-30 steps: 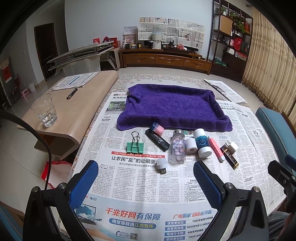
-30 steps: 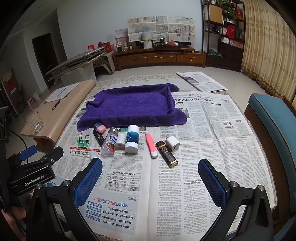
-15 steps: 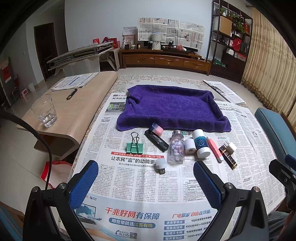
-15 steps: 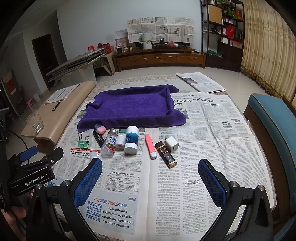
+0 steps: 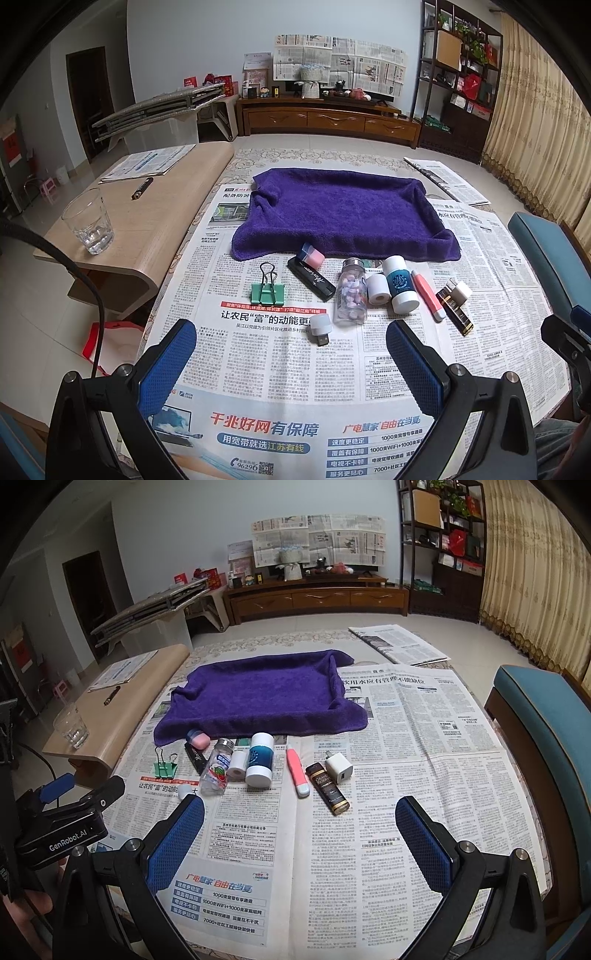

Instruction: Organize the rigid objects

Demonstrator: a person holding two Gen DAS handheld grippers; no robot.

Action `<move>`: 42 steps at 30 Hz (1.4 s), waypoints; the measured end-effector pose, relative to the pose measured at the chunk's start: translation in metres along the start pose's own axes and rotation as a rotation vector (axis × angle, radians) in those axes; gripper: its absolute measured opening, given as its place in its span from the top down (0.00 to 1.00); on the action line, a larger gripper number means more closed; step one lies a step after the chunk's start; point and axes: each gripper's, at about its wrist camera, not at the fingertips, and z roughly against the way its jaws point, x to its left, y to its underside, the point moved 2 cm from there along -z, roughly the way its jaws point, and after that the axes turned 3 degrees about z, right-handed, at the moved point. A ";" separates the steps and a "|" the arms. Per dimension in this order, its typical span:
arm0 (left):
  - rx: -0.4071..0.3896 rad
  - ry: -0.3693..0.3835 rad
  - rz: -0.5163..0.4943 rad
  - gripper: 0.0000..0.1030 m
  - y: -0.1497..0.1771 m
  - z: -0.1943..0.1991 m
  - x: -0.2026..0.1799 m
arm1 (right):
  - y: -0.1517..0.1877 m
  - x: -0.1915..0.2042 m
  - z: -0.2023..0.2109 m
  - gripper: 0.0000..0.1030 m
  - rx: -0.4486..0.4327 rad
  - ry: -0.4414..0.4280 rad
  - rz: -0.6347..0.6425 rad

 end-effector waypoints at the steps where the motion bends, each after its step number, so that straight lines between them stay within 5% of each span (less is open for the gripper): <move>1: -0.001 0.001 0.000 0.00 0.000 0.000 0.000 | 0.000 0.000 0.000 0.01 0.001 0.000 0.002; 19: -0.013 -0.058 -0.018 0.00 -0.011 -0.042 0.011 | -0.003 -0.026 -0.016 0.01 -0.006 0.015 -0.004; 23: 0.020 -0.068 0.011 0.00 -0.012 -0.075 0.028 | -0.004 -0.044 -0.038 0.01 0.006 0.054 0.005; 32: 0.122 0.000 0.098 0.02 0.001 -0.144 0.063 | -0.001 -0.070 -0.098 0.03 0.129 -0.018 -0.002; 38: 0.142 0.025 0.070 0.04 -0.003 -0.174 0.051 | -0.003 -0.064 -0.136 0.08 0.175 -0.031 0.061; 42: 0.150 -0.009 0.033 0.16 -0.004 -0.188 0.038 | 0.004 -0.068 -0.148 0.11 0.191 -0.064 0.022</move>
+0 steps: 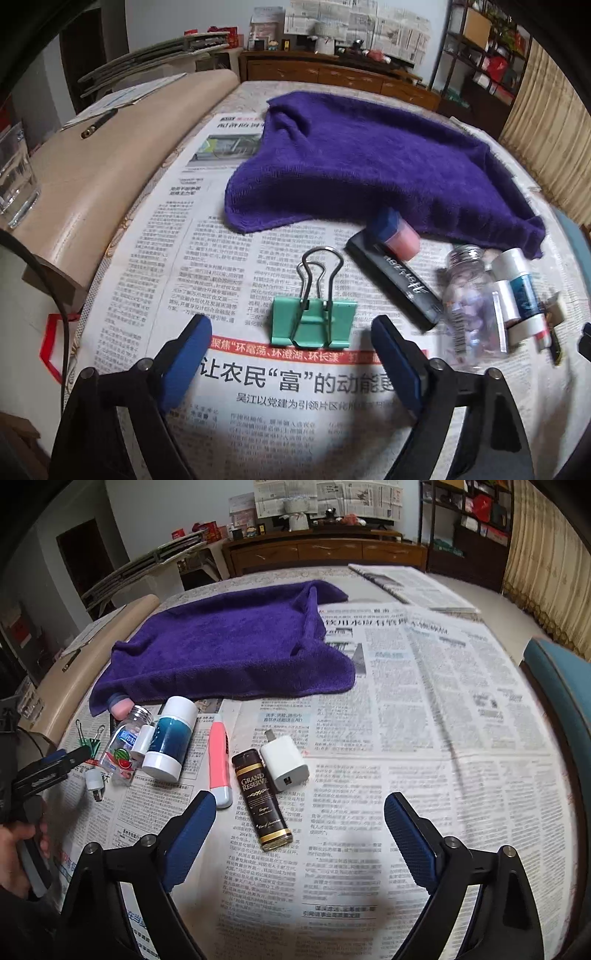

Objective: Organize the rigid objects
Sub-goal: 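Grasp the green binder clip with the left tool while the right tool grasps the Grand Reserve bottle, then carry the clip with the left tool while the right tool carries the bottle over the purple towel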

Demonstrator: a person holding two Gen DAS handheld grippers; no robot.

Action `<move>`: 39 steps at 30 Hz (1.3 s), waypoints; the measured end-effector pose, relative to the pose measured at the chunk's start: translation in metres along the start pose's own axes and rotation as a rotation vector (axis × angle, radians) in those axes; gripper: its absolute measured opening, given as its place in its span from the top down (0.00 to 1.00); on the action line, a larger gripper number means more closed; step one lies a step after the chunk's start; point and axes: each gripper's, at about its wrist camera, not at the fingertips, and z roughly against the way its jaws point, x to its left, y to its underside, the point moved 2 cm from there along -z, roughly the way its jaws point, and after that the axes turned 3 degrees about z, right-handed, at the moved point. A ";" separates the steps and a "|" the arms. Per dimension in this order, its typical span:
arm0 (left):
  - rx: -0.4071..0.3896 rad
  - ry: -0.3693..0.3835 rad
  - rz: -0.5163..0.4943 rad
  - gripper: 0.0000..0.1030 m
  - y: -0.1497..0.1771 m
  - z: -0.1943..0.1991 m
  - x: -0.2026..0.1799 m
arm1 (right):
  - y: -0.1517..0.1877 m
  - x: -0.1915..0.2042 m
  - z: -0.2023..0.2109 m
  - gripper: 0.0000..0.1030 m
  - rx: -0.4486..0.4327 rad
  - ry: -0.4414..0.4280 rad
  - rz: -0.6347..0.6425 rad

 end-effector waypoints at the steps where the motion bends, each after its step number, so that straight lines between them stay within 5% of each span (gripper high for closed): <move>1: -0.001 -0.006 -0.009 0.16 0.000 -0.001 -0.003 | 0.002 0.000 -0.002 0.11 0.003 -0.021 -0.008; 7: -0.029 0.003 -0.038 0.30 0.001 0.001 -0.009 | 0.011 0.001 -0.016 0.15 0.016 -0.023 0.038; 10: -0.038 0.007 -0.041 0.38 0.002 0.003 -0.009 | 0.014 0.001 -0.025 0.26 0.036 -0.047 0.036; 19: -0.057 0.018 -0.049 0.62 -0.001 0.005 -0.007 | 0.015 0.026 -0.035 0.40 -0.002 0.005 0.231; 23: -0.059 0.027 -0.049 0.62 -0.001 0.005 -0.006 | 0.015 0.039 -0.036 0.55 -0.021 -0.026 0.285; 26: -0.060 0.040 -0.044 0.62 -0.001 0.005 -0.004 | 0.011 0.044 -0.039 0.57 -0.024 -0.035 0.303; 31: -0.074 0.051 -0.047 0.62 0.000 0.005 -0.001 | 0.006 0.042 -0.040 0.78 -0.020 -0.034 0.307; 39: -0.080 0.083 -0.014 0.62 0.000 0.008 0.010 | 0.008 0.038 -0.033 0.78 -0.033 -0.049 0.244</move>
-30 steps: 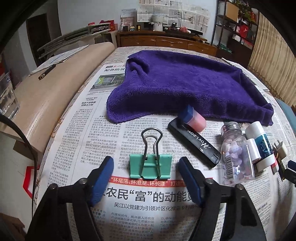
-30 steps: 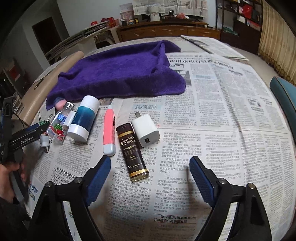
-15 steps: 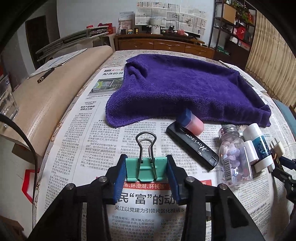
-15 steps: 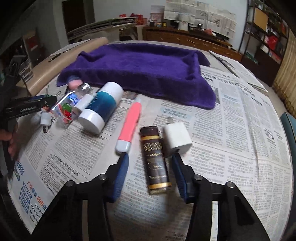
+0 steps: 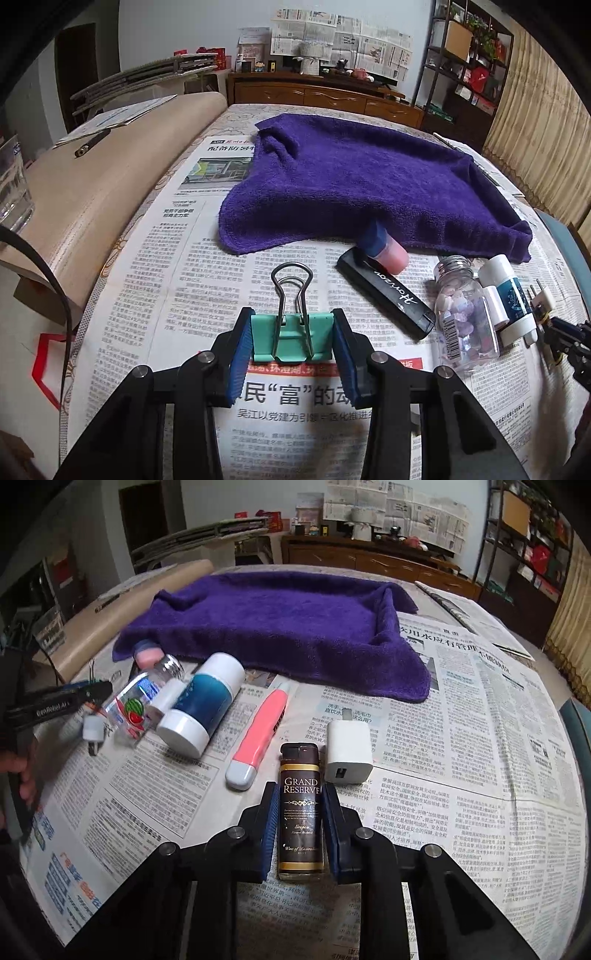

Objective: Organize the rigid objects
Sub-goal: 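Carry the clip with the left tool while the right tool carries the bottle over the purple towel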

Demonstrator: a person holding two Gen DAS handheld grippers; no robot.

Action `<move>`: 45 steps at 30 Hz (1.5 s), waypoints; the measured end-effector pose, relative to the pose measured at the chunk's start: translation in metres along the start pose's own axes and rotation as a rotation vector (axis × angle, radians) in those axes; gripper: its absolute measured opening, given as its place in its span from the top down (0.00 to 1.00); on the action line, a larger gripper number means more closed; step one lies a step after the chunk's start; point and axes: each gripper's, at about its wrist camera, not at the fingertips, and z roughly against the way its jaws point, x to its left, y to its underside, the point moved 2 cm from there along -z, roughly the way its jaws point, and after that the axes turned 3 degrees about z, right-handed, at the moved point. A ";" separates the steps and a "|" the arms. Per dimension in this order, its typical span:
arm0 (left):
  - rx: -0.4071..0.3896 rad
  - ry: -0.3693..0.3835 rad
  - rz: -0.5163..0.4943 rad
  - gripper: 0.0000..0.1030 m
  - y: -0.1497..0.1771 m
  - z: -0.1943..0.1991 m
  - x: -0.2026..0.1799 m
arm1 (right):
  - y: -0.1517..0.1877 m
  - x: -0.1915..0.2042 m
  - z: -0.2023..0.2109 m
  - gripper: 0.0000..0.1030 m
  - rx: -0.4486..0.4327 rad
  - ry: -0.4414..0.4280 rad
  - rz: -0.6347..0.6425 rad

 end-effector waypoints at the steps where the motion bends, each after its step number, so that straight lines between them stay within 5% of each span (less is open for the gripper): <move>1: -0.002 0.000 0.003 0.62 -0.001 0.001 0.000 | 0.000 0.000 0.002 0.78 -0.003 -0.001 -0.004; 13: -0.063 0.018 -0.013 0.62 -0.027 0.043 -0.001 | -0.019 0.002 0.027 0.78 -0.067 -0.049 -0.045; 20: -0.108 0.057 -0.055 0.62 -0.075 0.052 -0.026 | -0.054 -0.008 0.032 0.78 -0.109 -0.078 -0.090; 32: -0.102 0.100 -0.063 0.62 -0.165 -0.015 -0.054 | -0.170 -0.029 -0.029 0.78 -0.164 -0.103 -0.121; 45: 0.082 0.096 -0.101 0.62 -0.194 -0.128 -0.089 | -0.240 -0.031 -0.136 0.78 0.012 -0.046 -0.080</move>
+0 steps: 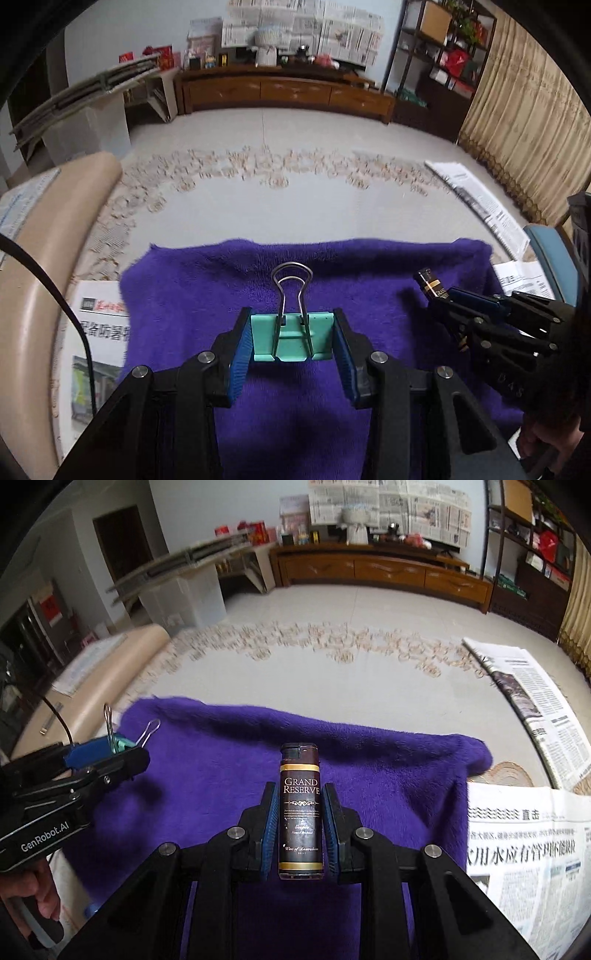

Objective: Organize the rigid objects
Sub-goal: 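Carry the clip with the left tool while the right tool carries the bottle over the purple towel, then open both tools to set the clip and bottle on the towel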

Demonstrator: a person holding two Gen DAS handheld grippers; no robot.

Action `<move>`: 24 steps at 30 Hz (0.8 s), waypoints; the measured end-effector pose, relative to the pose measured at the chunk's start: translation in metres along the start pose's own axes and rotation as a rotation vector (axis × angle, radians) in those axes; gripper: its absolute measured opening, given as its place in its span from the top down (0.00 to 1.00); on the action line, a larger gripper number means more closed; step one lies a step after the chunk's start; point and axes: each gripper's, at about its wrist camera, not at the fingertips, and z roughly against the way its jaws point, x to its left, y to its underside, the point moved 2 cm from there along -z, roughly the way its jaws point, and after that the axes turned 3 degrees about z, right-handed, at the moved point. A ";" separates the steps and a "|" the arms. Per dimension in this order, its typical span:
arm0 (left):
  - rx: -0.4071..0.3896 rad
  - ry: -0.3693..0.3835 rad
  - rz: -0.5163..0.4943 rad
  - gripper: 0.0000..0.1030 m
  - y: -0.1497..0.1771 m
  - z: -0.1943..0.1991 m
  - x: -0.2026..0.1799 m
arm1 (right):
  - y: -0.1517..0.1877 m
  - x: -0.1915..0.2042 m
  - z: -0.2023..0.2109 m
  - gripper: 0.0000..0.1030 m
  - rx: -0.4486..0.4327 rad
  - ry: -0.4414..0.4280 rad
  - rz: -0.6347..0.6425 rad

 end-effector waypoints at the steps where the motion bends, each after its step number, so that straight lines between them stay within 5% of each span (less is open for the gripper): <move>1: 0.012 -0.013 -0.007 0.62 0.000 -0.005 0.000 | 0.000 0.000 -0.004 0.78 0.016 0.003 0.003; 11: 0.089 -0.100 -0.089 0.58 0.012 -0.023 -0.002 | 0.013 0.003 -0.023 0.77 0.094 0.047 0.081; 13: 0.092 -0.143 -0.102 0.39 0.012 -0.023 0.000 | 0.013 0.003 -0.024 0.76 0.106 0.046 0.106; 20: 0.077 -0.114 -0.052 0.29 0.014 -0.009 0.012 | 0.019 -0.001 -0.013 0.57 0.097 0.009 0.129; 22: 0.051 -0.096 -0.044 0.15 0.016 0.004 0.010 | 0.023 -0.002 0.001 0.52 0.074 0.010 0.125; 24: 0.017 -0.080 -0.034 0.04 0.022 0.024 0.008 | 0.028 -0.005 0.021 0.36 0.027 -0.006 0.099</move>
